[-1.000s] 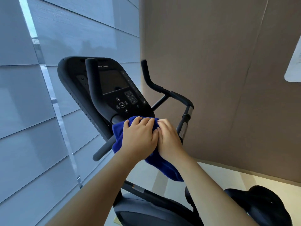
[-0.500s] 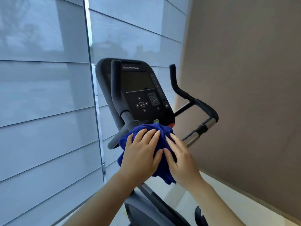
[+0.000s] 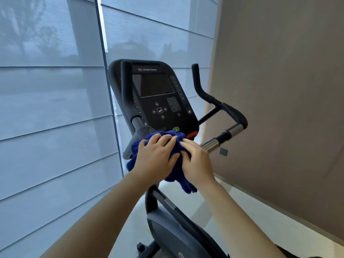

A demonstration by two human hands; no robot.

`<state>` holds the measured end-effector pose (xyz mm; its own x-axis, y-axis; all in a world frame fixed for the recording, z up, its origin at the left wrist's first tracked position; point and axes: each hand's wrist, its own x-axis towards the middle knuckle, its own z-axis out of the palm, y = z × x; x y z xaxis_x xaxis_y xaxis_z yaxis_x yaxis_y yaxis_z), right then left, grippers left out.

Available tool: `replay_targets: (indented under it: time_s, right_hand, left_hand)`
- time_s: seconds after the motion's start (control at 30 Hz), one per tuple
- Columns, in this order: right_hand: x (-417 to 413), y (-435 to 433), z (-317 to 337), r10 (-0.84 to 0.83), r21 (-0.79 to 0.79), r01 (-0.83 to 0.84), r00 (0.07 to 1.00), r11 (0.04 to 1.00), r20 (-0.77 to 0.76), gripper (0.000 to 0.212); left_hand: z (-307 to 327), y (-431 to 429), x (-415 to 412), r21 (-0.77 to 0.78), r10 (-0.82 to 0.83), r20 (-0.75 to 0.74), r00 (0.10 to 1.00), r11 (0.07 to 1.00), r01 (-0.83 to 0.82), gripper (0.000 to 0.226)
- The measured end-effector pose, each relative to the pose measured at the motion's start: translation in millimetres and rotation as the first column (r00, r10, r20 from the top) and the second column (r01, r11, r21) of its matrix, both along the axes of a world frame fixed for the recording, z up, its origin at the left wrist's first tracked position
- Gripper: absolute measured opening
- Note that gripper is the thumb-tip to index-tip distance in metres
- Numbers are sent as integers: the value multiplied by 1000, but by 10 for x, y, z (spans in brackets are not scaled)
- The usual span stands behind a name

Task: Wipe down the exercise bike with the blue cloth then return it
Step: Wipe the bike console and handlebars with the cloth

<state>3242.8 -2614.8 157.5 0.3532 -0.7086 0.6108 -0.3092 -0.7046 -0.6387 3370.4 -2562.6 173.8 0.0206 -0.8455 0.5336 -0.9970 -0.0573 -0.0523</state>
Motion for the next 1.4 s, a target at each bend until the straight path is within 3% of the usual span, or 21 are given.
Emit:
replay_targets:
  time_s: [0.23,0.4,0.5,0.83,0.93,1.07,1.2,1.4]
  right_hand:
    - [-267,37,-169,-74,-68,74,997,995,-3,35]
    - [-53,-11,-69,-163,66,159,985,985,61,34]
    - [-30,64,-127,-195,66,193,980,979,27,34]
    - [21,223,-46,-265,62,263,963,963,38,25]
    - [204,285,-20,-235,68,233,972,970,24,38]
    - [649,307,36,-173,61,180,979,982,-105,67]
    - [820,216,16,-277,-132,246,895,960,-349,73]
    - [763,228,-120,-322,-217,259,881,941,-347,92]
  left_hand:
    - [-174,91,-136,40,-87,4,996,995,87,58]
    - [-53,-116,-180,48,-52,12,999,997,52,57]
    - [-67,-75,-160,13,-79,58,995,997,79,48]
    - [33,-57,261,69,-315,35,948,948,312,47]
    - [133,-125,446,62,-331,23,944,942,329,45]
    - [297,-230,828,-72,-344,30,939,936,345,42]
    - [309,-327,1153,112,-483,-168,859,857,504,50]
    - [133,-341,1341,133,-642,-208,738,729,671,75]
